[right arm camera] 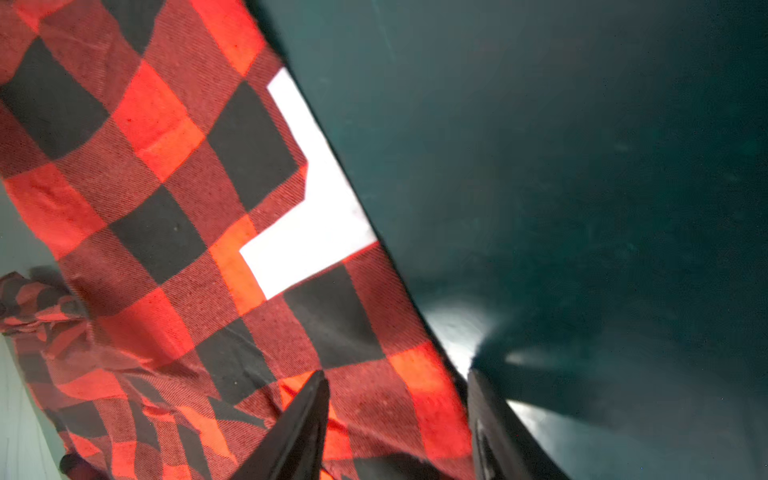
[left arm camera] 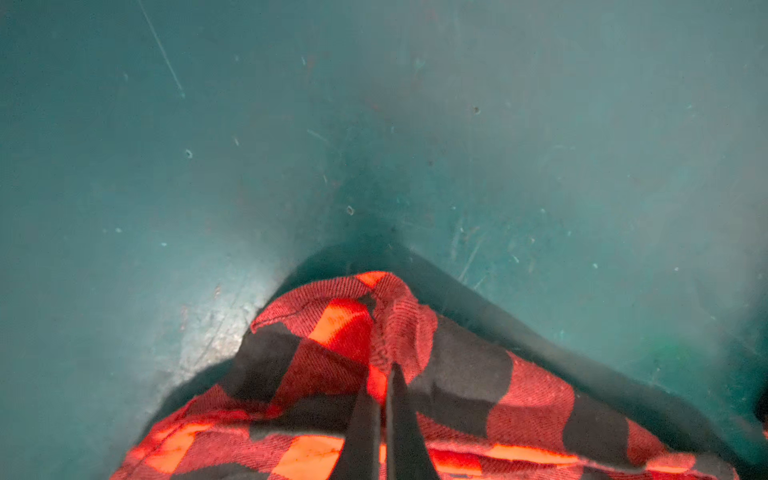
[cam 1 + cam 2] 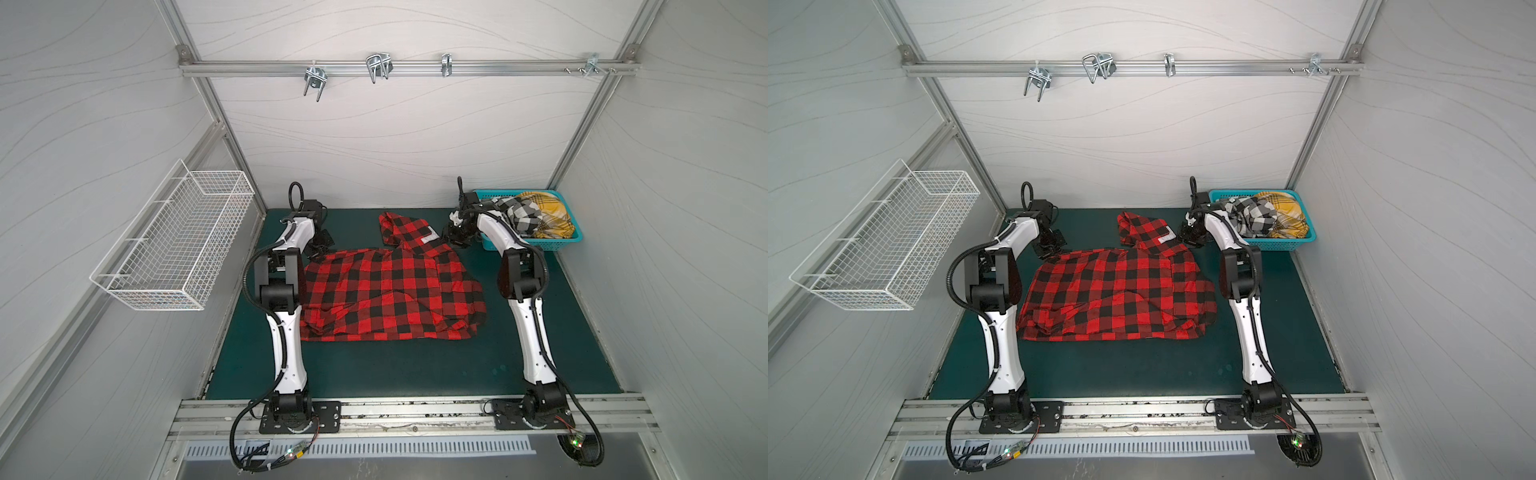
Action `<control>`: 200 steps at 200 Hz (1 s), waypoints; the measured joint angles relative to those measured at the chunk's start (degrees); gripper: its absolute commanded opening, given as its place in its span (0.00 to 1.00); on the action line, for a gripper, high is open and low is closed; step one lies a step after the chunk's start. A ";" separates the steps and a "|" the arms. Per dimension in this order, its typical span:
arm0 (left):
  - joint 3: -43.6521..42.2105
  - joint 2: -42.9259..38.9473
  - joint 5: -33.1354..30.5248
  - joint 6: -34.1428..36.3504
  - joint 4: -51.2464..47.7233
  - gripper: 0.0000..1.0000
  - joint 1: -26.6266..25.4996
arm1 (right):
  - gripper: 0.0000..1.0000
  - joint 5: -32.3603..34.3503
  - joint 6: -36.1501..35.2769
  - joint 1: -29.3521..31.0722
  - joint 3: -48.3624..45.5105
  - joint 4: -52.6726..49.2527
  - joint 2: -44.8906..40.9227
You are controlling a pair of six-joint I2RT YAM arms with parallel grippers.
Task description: Fold and stack the long sleeve shirts
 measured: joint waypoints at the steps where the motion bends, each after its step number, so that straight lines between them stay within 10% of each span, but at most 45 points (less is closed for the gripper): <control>1: 0.00 0.00 0.02 0.00 -0.02 0.00 0.00 | 0.50 0.00 -0.07 0.02 0.13 -0.02 0.09; 69: -0.26 0.00 0.04 0.00 0.85 0.00 0.00 | 0.24 -0.76 -0.66 0.26 1.95 -0.09 1.73; 123: -0.96 0.00 0.22 -0.02 1.40 0.00 0.00 | 0.38 -2.89 -0.72 0.37 2.73 0.09 2.25; 200: -1.01 0.00 0.24 -0.02 1.57 0.00 0.00 | 0.00 -2.05 -0.46 1.01 2.86 0.48 2.97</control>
